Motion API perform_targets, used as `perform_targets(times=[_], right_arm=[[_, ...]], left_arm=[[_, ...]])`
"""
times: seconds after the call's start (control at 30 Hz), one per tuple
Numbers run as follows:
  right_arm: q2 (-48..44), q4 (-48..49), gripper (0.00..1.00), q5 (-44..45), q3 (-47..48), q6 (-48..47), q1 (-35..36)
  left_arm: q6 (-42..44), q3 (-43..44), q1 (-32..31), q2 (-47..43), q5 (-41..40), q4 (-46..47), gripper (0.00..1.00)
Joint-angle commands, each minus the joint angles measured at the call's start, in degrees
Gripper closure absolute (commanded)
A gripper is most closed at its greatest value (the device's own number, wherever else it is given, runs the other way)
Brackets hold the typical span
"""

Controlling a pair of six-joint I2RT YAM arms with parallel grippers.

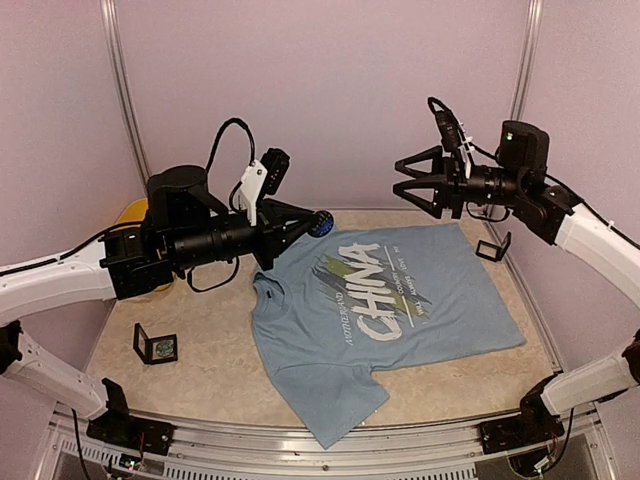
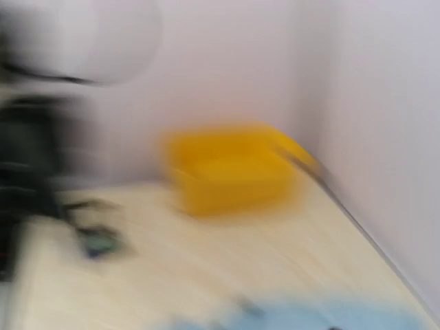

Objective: Pin the brooch onto the clothing

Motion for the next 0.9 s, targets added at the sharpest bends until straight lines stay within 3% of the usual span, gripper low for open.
perform_targets(times=[0.0,0.3,0.6,0.77,0.87], right_arm=[[-3.69,10.87,0.41,-12.42,-5.38,-1.71,10.18],[0.65,-1.8,0.54,0.99,2.25,-4.85,24.98],[2.07,-1.3,0.74,-2.8,1.0,-4.56,26.13],[1.45,-0.42,0.97,-2.63,0.58,-4.1,26.16],[1.41,-0.6,1.0,-2.27,0.71,-4.02,26.08]], left_arm=[[2.67,2.74,-1.86,-2.49,5.39,3.36,1.0],[5.23,3.67,-6.82,-2.91,4.82,3.8,1.0],[5.57,2.73,-7.98,-3.46,3.91,5.21,1.0],[6.0,2.83,-8.17,-3.13,3.21,4.91,1.0],[6.2,2.83,-8.12,-3.09,3.07,4.91,1.0]])
